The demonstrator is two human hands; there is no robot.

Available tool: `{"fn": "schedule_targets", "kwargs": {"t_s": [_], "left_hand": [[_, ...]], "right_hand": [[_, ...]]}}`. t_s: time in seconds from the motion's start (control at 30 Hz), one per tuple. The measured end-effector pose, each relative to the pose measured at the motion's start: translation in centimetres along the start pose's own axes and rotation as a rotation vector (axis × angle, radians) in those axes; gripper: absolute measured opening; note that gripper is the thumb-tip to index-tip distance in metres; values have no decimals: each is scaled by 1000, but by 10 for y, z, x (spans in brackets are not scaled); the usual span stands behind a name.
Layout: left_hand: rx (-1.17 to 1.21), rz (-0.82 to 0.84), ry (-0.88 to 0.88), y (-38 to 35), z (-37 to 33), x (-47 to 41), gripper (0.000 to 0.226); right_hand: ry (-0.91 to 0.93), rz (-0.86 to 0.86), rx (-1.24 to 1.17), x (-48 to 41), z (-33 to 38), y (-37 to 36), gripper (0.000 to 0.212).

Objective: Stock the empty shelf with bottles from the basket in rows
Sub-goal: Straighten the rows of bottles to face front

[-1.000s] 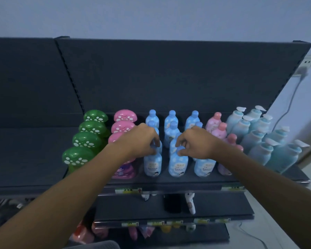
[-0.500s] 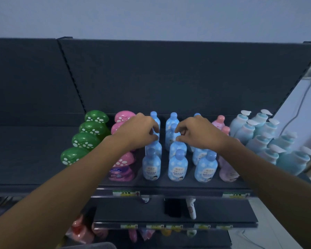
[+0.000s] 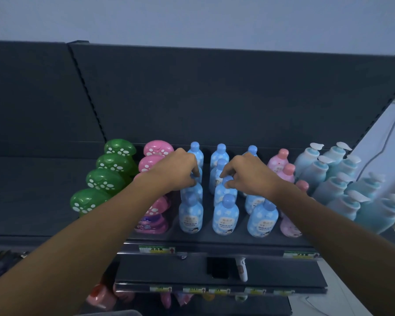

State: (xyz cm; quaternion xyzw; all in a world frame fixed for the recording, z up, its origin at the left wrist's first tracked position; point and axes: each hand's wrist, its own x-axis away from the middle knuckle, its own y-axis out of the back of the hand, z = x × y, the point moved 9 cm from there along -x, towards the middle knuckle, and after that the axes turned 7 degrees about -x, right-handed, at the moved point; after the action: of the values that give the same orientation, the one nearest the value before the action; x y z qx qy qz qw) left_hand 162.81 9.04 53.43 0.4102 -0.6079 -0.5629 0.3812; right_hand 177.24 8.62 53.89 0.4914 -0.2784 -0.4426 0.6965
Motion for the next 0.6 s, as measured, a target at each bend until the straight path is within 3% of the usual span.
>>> {"fn": "schedule_targets", "kwargs": {"t_s": [0.6], "left_hand": [[-40, -11, -4, -1, 1, -4, 25]], "right_hand": [[6, -29, -34, -3, -3, -1, 20]]}}
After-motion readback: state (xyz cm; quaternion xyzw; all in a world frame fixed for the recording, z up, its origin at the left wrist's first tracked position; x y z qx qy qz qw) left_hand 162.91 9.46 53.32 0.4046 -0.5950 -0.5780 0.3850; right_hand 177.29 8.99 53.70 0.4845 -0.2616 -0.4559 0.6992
